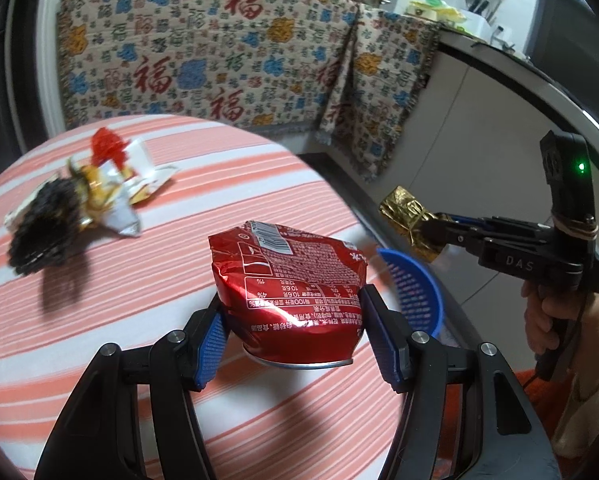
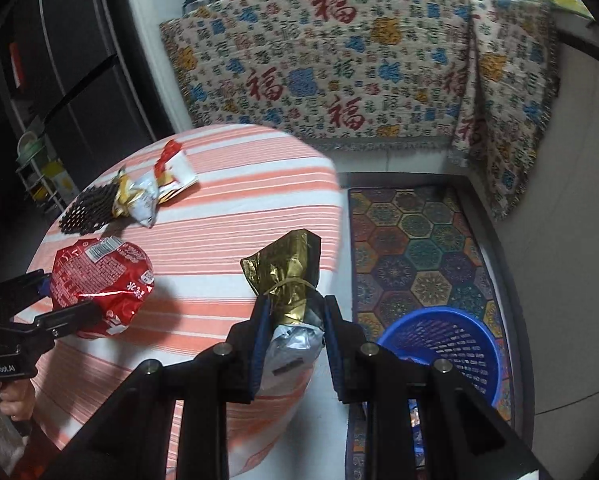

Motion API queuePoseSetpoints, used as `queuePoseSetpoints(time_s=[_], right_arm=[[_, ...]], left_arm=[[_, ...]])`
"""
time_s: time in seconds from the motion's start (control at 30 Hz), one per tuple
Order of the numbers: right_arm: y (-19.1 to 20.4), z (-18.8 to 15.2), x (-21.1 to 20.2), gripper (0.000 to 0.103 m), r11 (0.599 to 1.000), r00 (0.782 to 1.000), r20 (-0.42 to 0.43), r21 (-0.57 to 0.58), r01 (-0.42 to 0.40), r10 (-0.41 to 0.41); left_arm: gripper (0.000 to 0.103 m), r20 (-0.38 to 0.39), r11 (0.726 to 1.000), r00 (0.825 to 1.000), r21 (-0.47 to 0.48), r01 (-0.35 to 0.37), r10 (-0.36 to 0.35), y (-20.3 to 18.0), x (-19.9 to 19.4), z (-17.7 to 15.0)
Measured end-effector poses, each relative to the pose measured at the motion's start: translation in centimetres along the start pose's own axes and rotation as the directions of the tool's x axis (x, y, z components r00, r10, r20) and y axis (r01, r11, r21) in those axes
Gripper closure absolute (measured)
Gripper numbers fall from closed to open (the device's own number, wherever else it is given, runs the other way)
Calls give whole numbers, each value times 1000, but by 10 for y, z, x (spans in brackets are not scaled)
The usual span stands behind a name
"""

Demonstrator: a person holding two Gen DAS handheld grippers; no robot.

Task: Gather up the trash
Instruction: 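Carry the can and gold wrapper over the blue wastebasket and open both tools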

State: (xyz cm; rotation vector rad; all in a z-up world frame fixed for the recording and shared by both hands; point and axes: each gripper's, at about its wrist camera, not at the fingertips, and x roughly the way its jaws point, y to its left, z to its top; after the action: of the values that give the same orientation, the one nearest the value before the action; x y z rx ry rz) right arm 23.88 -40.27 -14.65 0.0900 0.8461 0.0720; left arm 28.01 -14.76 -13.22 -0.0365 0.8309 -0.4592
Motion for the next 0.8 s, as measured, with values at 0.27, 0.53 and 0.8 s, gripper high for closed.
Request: queuePoseSetpoints(time_s=[0.27, 0.53, 0.8], right_arm=[[-59, -9, -25, 77, 991, 995, 35, 96, 92, -96], [-124, -31, -42, 76, 960, 979, 14, 202, 195, -202], [-186, -48, -41, 76, 918, 972, -28, 324, 228, -232]], left_arm=[[39, -19, 996, 997, 56, 70, -69, -67, 36, 17], [39, -63, 988, 990, 85, 130, -125, -126, 89, 26], [39, -110, 982, 982, 97, 163, -152, -166, 139, 27]])
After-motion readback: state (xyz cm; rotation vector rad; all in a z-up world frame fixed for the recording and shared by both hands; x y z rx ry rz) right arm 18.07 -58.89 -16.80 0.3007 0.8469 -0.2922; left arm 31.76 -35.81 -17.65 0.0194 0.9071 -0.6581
